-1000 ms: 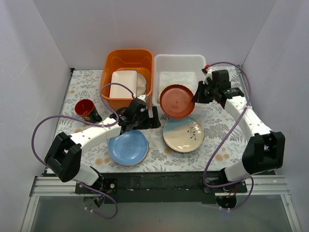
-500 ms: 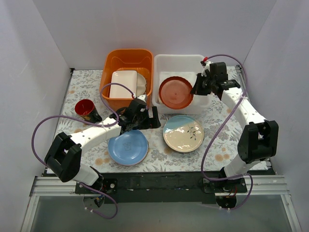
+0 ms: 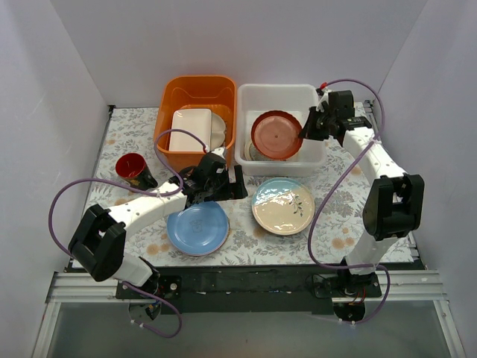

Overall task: Place the plates into the plastic bin on the countertop
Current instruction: Place the plate in the plastic bin.

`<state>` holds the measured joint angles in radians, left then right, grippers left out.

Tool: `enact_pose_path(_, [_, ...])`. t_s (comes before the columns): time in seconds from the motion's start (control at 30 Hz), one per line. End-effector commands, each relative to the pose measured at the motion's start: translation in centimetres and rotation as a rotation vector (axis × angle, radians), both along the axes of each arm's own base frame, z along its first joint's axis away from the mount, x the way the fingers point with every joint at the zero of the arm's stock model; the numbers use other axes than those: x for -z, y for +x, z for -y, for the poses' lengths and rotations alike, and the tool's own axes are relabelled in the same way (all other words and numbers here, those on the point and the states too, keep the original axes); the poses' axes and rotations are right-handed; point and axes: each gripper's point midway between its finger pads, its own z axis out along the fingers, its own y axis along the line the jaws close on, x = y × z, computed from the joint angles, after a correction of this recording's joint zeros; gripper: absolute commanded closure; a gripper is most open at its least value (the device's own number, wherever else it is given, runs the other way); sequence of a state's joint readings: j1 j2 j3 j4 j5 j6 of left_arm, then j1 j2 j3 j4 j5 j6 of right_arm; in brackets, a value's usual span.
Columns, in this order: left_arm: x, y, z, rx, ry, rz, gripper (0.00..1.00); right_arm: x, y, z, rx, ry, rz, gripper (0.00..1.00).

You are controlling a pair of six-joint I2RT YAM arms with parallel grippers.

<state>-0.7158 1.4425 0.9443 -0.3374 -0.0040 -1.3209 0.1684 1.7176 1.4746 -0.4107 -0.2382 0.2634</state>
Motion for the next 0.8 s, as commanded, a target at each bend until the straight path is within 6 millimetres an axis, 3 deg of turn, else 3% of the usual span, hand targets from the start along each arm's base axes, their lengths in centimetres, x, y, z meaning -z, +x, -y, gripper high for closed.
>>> enact_pose_path(0.0, [-1.8,-0.1,-0.1,-0.002,-0.028,0.041,0.02,-2.3,2.3,0.0,0.009,0.036,0.073,0.99])
enact_pose_path(0.77, [-1.5,-0.1,-0.5,-0.009,-0.016,0.045,0.02,0.9,5.3,0.5,0.021,0.022,0.009,0.99])
